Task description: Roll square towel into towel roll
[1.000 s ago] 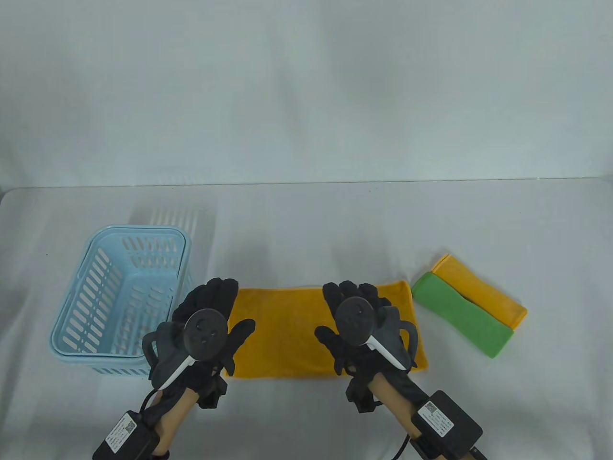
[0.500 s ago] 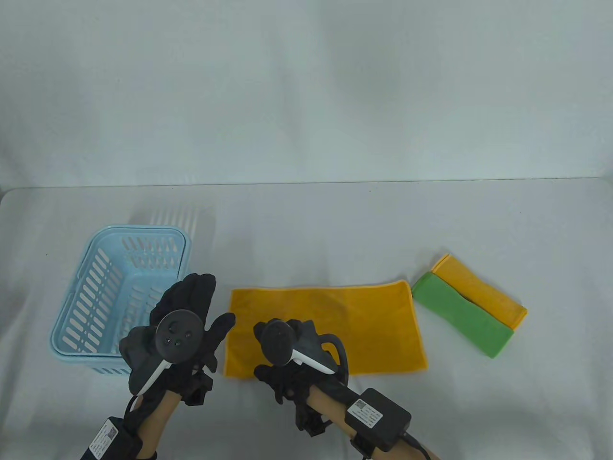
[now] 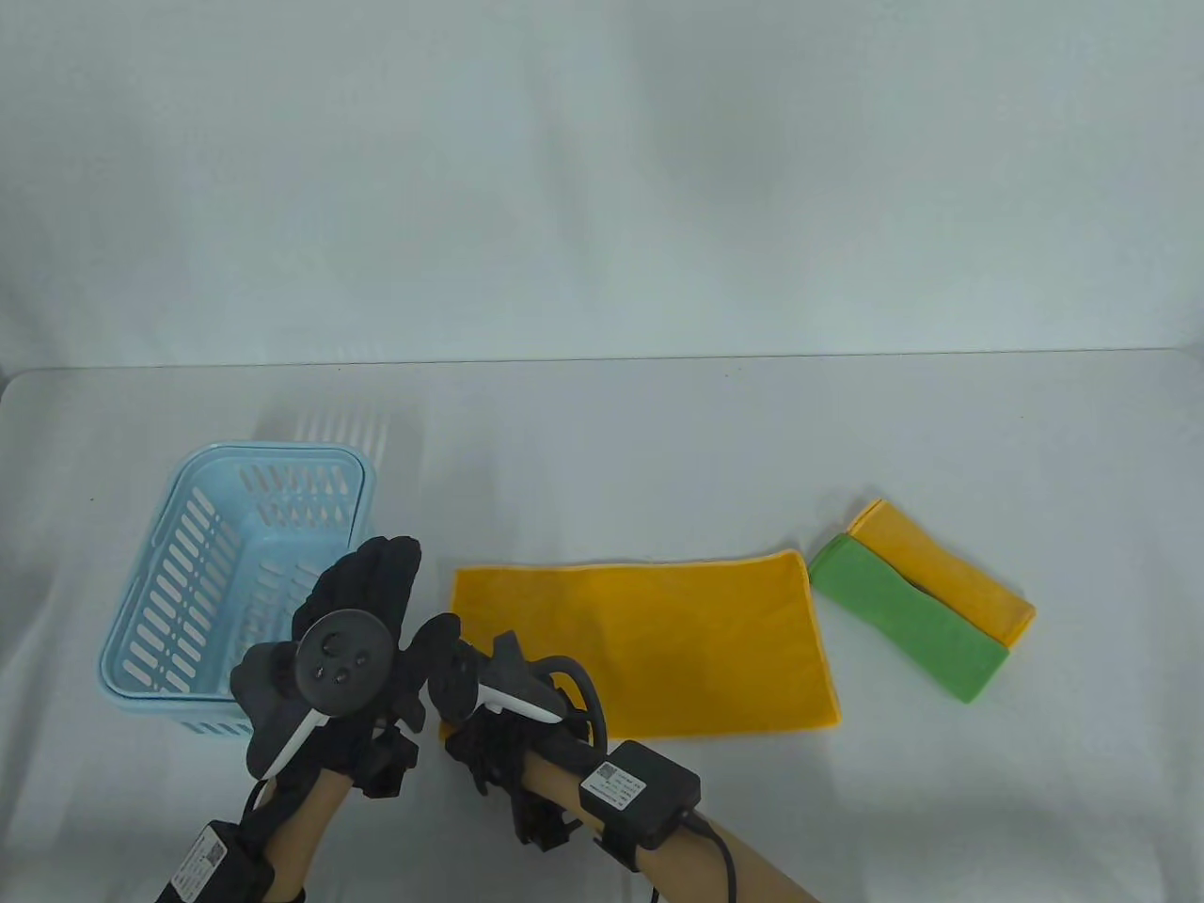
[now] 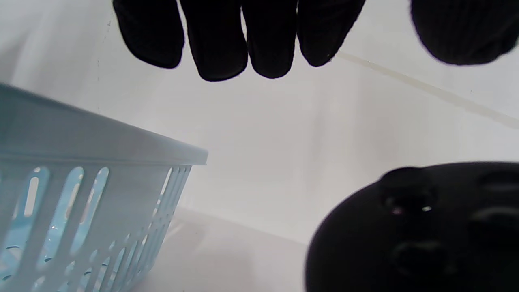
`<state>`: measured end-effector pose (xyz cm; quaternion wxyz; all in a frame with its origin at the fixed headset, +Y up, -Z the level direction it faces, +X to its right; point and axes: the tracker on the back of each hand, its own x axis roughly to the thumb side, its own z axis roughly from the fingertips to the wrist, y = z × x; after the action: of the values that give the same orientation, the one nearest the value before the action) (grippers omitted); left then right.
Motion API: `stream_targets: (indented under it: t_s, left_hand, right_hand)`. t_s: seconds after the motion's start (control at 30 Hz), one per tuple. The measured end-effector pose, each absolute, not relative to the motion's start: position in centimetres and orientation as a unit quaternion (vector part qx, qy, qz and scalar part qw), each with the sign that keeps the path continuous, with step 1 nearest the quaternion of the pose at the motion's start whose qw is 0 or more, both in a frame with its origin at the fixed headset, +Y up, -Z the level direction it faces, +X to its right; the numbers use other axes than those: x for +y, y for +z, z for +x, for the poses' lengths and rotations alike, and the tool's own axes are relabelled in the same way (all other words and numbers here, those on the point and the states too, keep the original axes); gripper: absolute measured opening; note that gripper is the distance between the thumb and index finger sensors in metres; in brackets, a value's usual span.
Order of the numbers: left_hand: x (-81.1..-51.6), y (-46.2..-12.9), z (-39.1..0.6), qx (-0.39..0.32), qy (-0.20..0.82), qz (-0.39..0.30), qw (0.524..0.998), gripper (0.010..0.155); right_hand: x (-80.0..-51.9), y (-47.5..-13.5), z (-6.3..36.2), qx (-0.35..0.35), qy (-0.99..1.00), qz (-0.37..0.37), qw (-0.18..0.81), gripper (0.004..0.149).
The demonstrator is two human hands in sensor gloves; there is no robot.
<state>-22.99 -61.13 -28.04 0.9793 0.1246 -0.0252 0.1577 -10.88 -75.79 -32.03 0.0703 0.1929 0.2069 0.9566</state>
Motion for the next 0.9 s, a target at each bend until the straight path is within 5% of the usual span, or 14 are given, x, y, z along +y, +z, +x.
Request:
stream_targets:
  t_s: [0.17, 0.4, 0.9]
  left_hand:
    - [-61.1, -28.0, -22.9, -0.027, 0.154, 0.125, 0.98, 0.082]
    - [-61.2, -28.0, -22.9, -0.03, 0.155, 0.125, 0.98, 0.082]
    - [-61.2, -28.0, -23.0, -0.023, 0.157, 0.119, 0.98, 0.081]
  right_hand:
    - [-76.4, -31.8, -11.7, 0.19, 0.964, 0.184, 0.021, 0.069]
    - [-76.2, -31.9, -11.6, 0.137, 0.975, 0.165, 0.055, 0.044]
    - [-72.7, -32.2, -8.3, 0.157, 0.96, 0.129, 0.192, 0.038]
